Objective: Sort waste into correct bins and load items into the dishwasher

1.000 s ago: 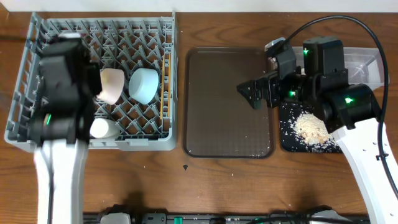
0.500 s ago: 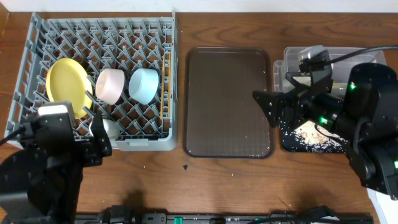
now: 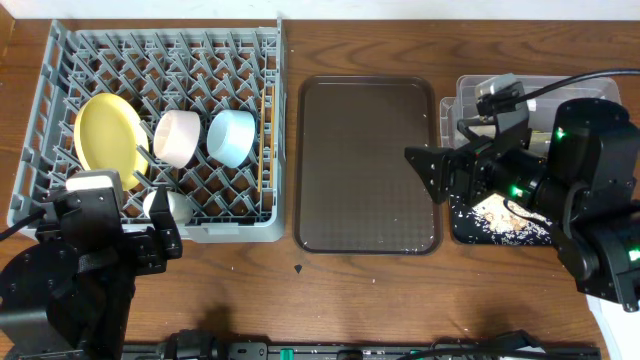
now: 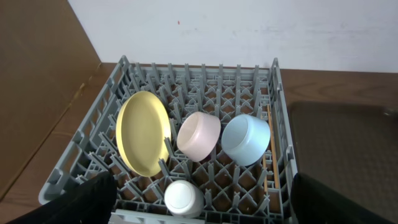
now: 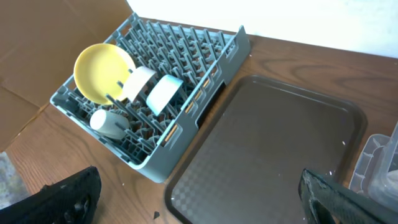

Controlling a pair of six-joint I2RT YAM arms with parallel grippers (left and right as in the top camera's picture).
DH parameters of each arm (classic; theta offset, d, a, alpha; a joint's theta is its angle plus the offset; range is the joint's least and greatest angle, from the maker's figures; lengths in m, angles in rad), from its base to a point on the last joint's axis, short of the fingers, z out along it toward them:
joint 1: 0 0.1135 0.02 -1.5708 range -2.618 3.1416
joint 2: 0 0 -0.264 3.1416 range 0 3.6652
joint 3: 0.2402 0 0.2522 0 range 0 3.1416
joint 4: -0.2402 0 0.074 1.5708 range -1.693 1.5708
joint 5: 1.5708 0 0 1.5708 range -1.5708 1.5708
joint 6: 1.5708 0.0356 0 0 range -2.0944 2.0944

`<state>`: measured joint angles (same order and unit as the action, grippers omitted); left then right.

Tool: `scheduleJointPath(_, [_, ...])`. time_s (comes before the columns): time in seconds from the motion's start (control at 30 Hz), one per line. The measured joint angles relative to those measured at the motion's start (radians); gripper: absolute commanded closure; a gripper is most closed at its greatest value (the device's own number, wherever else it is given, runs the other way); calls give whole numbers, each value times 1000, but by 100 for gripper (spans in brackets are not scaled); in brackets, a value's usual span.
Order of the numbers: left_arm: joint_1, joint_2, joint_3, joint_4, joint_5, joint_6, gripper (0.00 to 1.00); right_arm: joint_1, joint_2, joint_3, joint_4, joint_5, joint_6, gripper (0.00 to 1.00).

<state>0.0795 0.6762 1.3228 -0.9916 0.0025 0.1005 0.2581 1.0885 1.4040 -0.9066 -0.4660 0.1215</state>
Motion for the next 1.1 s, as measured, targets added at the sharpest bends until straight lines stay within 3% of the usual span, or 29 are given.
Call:
scheduleJointPath(0.13, [0,0,0,-1,0,0,10,0,-1,0,-69,36,-26,1])
scheduleJointPath(0.27, [0,0,0,-1,0,0,10,0,-36,-46,42,110,-135,1])
scheduleJointPath(0.43, [0,0,0,-2,3,0,10,0,-268,-400,336,150,-357,1])
scheduleJointPath(0.6, [0,1,0,-2,6,0,10,-37,-548,-787,426,161,-433,1])
scheduleJointPath(0.83, [0,1,0,-1,11,0,10,-221,-869,-1162,574,170,-311,1])
scheduleJointPath(1.1, [0,1,0,-2,14,0,10,-297,-1044,-1353,756,169,-194,1])
